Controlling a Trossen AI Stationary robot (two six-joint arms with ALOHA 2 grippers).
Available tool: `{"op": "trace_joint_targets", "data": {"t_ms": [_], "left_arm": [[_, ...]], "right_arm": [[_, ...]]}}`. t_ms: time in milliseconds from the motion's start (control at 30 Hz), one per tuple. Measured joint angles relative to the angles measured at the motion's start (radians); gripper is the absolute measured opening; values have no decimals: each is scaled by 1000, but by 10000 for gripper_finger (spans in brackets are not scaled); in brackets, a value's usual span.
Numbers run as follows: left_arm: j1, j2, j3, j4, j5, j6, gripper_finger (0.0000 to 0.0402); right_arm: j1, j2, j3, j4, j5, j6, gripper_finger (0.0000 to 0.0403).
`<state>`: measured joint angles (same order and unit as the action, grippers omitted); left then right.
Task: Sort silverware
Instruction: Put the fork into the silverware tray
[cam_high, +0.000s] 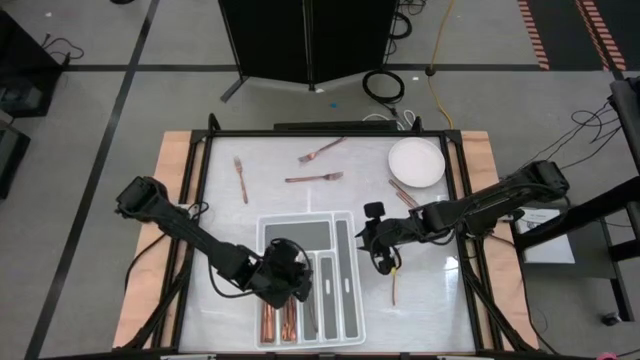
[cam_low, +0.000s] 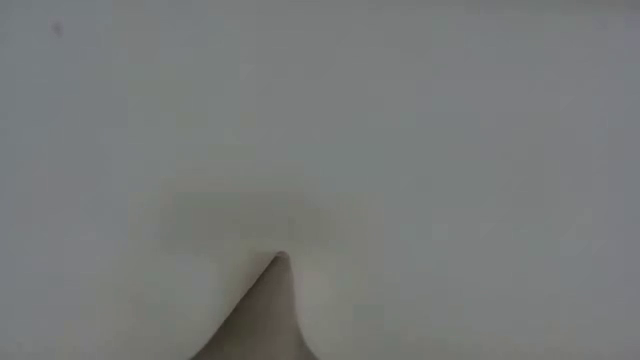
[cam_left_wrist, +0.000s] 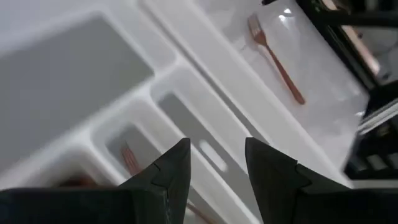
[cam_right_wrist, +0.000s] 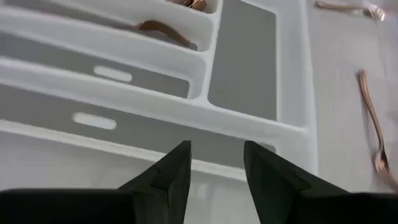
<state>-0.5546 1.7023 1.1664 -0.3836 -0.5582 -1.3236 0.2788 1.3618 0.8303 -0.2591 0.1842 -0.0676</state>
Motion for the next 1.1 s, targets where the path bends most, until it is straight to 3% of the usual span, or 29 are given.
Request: {"op": "trace_joint_targets", "data": {"t_ms": [233, 367, 500, 600, 667, 900, 1100], "left_arm": [[34, 0, 0, 80, -87, 453, 152], [33, 0, 0, 116, 29, 572, 152], [11, 0, 0, 105, 108, 530, 152], [17, 0, 0, 86, 169, 345, 152], [37, 0, 8, 64, 267, 259, 152], [80, 40, 40, -35, 442, 125, 152], [85, 42, 142, -181, 403, 130, 152]], "right_arm": [[35, -57, 126, -246, 0, 219, 139], [70, -63, 129, -241, 0, 286, 139], [96, -52, 129, -228, 0, 298, 139], [98, -50, 129, -199, 1, 297, 139], [96, -51, 129, -173, 4, 296, 139], [96, -50, 119, -155, 3, 290, 139], [97, -50, 79, -158, 3, 288, 139]]}}
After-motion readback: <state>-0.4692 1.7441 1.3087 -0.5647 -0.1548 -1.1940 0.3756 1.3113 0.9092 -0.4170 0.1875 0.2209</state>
